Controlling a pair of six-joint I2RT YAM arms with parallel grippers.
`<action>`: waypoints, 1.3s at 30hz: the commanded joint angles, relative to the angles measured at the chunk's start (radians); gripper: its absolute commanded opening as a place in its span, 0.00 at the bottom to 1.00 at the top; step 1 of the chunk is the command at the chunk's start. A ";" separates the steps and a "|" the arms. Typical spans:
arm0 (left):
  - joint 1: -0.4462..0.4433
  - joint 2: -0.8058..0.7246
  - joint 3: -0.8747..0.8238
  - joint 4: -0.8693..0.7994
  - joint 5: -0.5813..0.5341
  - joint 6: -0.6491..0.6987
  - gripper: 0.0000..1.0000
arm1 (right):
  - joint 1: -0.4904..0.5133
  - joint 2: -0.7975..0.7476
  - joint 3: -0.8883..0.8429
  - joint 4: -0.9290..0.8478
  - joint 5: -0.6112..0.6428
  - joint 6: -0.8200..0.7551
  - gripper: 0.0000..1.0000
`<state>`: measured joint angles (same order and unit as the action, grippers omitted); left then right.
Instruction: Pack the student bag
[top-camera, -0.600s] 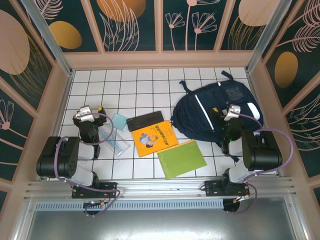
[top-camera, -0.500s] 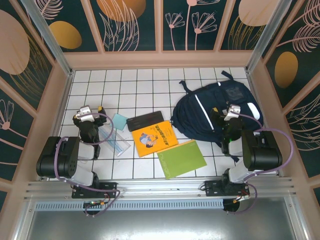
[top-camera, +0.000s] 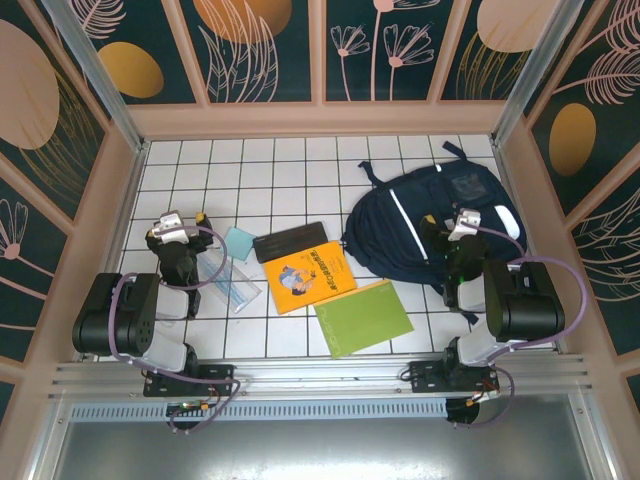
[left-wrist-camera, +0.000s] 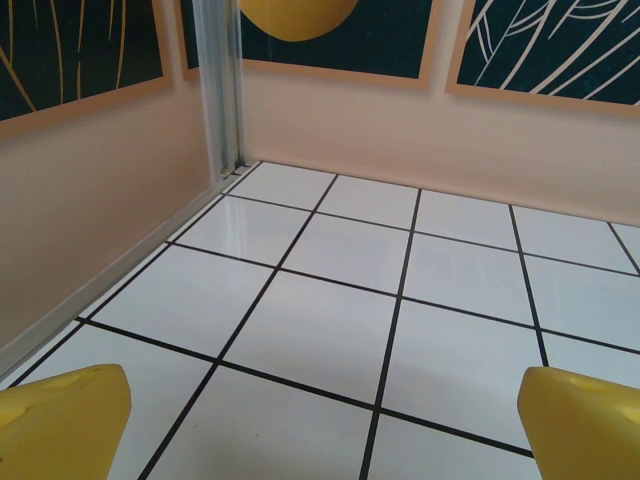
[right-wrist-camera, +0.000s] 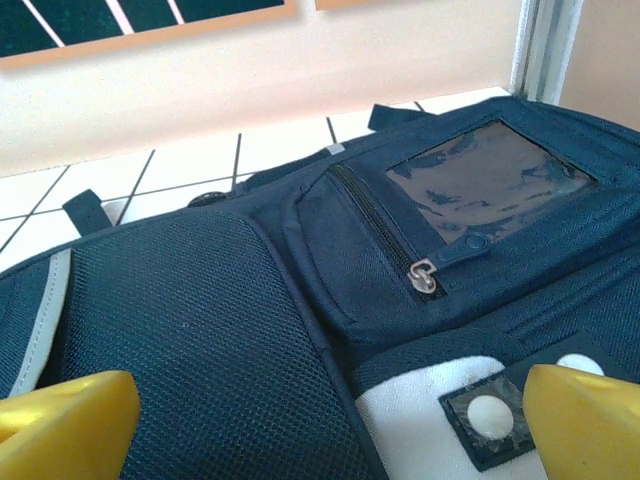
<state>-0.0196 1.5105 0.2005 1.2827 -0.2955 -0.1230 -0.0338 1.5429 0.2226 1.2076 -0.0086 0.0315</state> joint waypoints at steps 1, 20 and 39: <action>-0.005 0.001 0.016 0.026 -0.013 0.007 0.99 | -0.009 -0.005 0.023 0.019 -0.039 -0.015 0.99; -0.128 -0.190 0.354 -0.721 0.196 -0.750 0.97 | -0.127 -0.435 0.394 -1.357 0.134 0.541 0.99; -0.566 0.118 0.640 -0.844 0.426 -0.872 0.99 | -0.002 -0.207 0.292 -0.944 -0.402 0.804 0.95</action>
<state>-0.5598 1.6073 0.7883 0.4942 0.0978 -0.9901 -0.1165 1.2720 0.4484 0.1421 -0.3389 0.7593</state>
